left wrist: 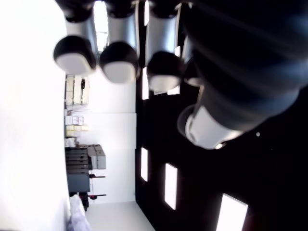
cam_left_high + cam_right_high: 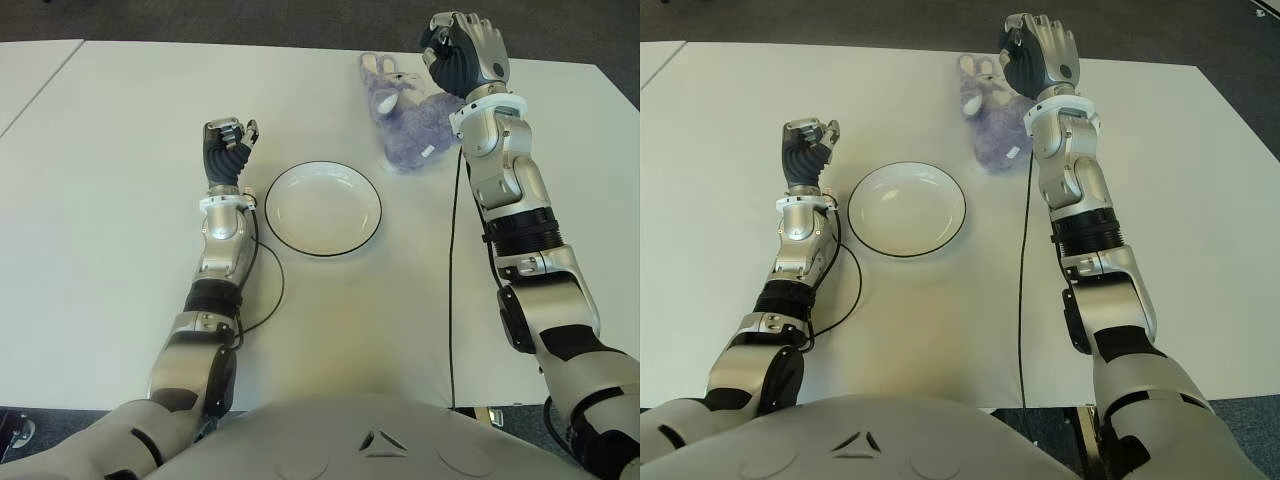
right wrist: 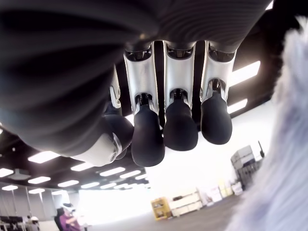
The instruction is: Put the doll into the plate.
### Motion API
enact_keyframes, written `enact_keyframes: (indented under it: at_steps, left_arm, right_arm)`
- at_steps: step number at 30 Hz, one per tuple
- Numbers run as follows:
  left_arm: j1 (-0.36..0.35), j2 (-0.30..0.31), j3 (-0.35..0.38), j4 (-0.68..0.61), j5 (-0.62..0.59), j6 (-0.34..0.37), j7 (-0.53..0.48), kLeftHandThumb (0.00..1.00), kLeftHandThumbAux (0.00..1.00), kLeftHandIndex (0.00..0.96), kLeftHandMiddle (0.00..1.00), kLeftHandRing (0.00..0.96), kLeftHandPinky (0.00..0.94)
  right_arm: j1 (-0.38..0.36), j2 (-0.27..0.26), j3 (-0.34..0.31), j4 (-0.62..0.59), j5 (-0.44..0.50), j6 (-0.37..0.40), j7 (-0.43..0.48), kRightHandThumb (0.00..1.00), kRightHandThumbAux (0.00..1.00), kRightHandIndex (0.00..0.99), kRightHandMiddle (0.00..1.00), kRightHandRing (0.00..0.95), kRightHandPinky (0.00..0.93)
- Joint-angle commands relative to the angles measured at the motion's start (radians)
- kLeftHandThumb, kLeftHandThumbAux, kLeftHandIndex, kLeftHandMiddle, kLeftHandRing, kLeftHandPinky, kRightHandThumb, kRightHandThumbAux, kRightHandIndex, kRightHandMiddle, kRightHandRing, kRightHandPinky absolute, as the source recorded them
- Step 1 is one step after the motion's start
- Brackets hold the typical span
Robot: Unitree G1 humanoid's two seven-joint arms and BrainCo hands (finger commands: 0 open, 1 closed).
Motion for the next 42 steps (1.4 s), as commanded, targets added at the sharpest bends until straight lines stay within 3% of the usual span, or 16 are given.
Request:
enact_keyframes:
  at_steps: [1, 3, 6, 7, 11, 17, 23, 32, 42]
  left_arm:
    - [0.206, -0.002, -0.006, 0.025, -0.001, -0.007, -0.043, 0.496, 0.804, 0.852, 0.900, 0.904, 0.888]
    - [0.224, -0.005, -0.007, 0.001, -0.002, -0.005, -0.044, 0.497, 0.804, 0.853, 0.900, 0.904, 0.886]
    - [0.249, -0.009, -0.009, -0.032, 0.002, -0.001, -0.042, 0.497, 0.804, 0.852, 0.900, 0.903, 0.885]
    - [0.255, -0.010, -0.010, -0.041, 0.003, 0.000, -0.042, 0.496, 0.804, 0.852, 0.900, 0.903, 0.884]
    - [0.284, -0.019, -0.010, -0.082, 0.007, 0.003, -0.028, 0.514, 0.799, 0.855, 0.901, 0.902, 0.893]
    - [0.335, -0.033, -0.016, -0.169, 0.016, 0.017, -0.006, 0.571, 0.779, 0.867, 0.902, 0.905, 0.901]
    - [0.381, -0.046, -0.018, -0.238, 0.030, 0.032, 0.015, 0.592, 0.775, 0.873, 0.901, 0.906, 0.896]
    - [0.417, -0.061, -0.014, -0.284, 0.051, 0.042, 0.047, 0.580, 0.793, 0.873, 0.901, 0.904, 0.894]
    - [0.436, -0.067, -0.012, -0.307, 0.056, 0.049, 0.063, 0.561, 0.799, 0.866, 0.903, 0.905, 0.902]
  right_arm:
    - [-0.028, -0.020, 0.026, 0.048, -0.015, 0.009, 0.026, 0.828, 0.682, 0.427, 0.494, 0.498, 0.468]
    - [-0.052, -0.019, 0.038, 0.088, -0.022, -0.003, 0.013, 0.781, 0.694, 0.421, 0.432, 0.431, 0.413]
    - [-0.136, -0.007, 0.074, 0.240, -0.036, -0.043, -0.031, 0.720, 0.710, 0.412, 0.350, 0.358, 0.351]
    - [-0.165, -0.003, 0.085, 0.294, -0.040, -0.057, -0.047, 0.626, 0.651, 0.336, 0.314, 0.325, 0.325]
    - [-0.233, -0.014, 0.130, 0.427, -0.063, -0.104, -0.084, 0.434, 0.526, 0.189, 0.201, 0.218, 0.232]
    - [-0.280, -0.025, 0.180, 0.517, -0.082, -0.130, -0.084, 0.320, 0.450, 0.085, 0.057, 0.067, 0.098]
    - [-0.329, -0.021, 0.224, 0.594, -0.095, -0.143, -0.059, 0.273, 0.389, 0.017, 0.005, 0.007, 0.013]
    - [-0.390, 0.004, 0.268, 0.690, -0.087, -0.119, 0.021, 0.256, 0.291, 0.000, 0.000, 0.000, 0.000]
    - [-0.409, 0.023, 0.286, 0.717, -0.073, -0.096, 0.050, 0.218, 0.255, 0.000, 0.000, 0.000, 0.000]
